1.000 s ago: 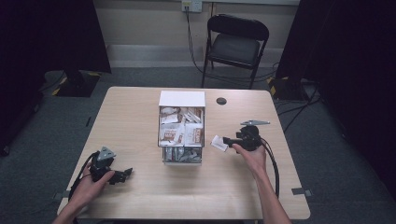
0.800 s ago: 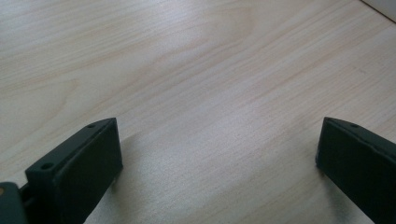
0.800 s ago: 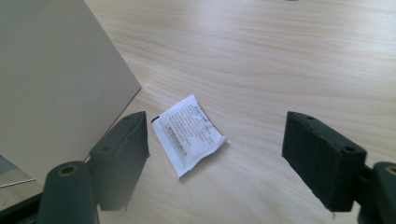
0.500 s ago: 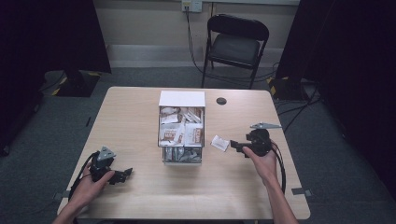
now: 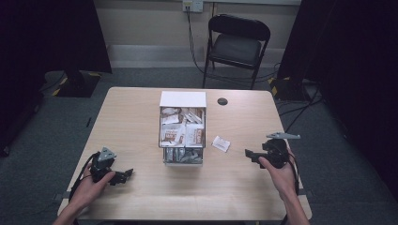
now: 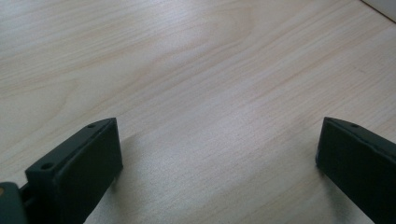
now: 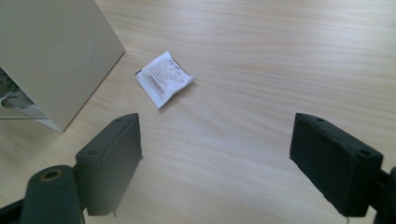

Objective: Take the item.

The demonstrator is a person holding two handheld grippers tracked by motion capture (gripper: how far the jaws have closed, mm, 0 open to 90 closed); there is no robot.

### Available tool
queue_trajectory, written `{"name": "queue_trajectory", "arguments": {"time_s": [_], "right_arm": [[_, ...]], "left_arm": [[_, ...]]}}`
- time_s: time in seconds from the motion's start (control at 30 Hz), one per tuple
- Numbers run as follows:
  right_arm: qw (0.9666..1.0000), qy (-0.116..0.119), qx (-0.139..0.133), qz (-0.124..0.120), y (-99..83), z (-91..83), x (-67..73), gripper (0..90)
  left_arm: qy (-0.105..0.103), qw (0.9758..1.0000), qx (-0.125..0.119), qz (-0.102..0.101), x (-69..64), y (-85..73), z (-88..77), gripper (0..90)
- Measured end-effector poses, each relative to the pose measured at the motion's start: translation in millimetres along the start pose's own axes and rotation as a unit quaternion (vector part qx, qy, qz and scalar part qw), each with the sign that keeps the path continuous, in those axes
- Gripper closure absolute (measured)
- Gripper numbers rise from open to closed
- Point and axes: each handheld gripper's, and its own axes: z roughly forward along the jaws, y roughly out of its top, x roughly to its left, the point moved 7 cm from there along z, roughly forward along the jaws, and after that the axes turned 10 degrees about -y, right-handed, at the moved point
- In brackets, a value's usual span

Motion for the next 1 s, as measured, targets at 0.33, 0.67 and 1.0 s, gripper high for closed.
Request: {"name": "queue_trajectory", "arguments": {"time_s": [0.33, 0.67, 1.0], "right_arm": [[0.9994, -0.026, 0.014, 0.019, -35.9, -13.5, -23.2, 16.4], [0.995, -0.084, 0.051, 0.016, -68.2, -3.7, -46.4, 16.6], [0.9901, -0.123, 0.067, 0.0, -85.6, 1.6, -51.1, 15.2]], "left_arm": [[0.0, 1.0, 0.0, 0.0, 0.0, 0.1, 0.1, 0.0], [0.0, 1.0, 0.0, 0.0, 0.0, 0.1, 0.1, 0.0], [0.0, 1.0, 0.0, 0.0, 0.0, 0.0, 0.0, 0.0]]}}
